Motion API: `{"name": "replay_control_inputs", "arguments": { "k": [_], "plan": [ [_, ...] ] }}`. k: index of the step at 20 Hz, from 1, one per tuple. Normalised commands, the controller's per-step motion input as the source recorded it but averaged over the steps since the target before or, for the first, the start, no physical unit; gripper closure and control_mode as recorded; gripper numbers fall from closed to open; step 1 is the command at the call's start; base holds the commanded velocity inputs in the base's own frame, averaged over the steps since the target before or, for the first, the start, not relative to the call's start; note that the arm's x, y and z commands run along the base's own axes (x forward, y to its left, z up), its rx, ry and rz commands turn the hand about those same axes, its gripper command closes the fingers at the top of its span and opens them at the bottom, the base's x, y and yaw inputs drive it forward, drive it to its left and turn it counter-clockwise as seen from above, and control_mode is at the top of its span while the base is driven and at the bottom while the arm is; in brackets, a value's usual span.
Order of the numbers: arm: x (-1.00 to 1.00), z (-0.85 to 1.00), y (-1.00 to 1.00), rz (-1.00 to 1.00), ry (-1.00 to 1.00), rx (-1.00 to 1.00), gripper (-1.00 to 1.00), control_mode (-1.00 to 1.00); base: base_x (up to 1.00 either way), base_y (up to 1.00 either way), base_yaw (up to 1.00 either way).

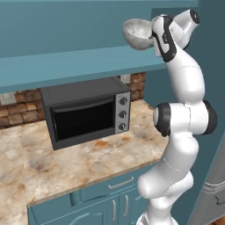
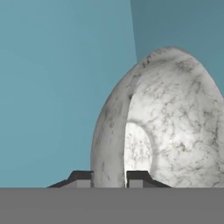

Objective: Move the bowls from the cabinet to the plates on the dining table.

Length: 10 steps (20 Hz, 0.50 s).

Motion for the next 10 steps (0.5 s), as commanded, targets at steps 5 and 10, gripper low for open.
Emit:
{"name": "replay_control_inputs", "arguments": {
  "k": [5, 10],
  "plan": [
    [-0.23, -0.01, 0.0, 0.0, 0.0, 0.0, 1.0, -1.0, 0.0, 0.0, 0.0],
    [-0.29, 0.0, 0.0, 0.0, 0.07, -0.01, 1.0, -1.0, 0.0, 0.0, 0.0]
  ]
}}
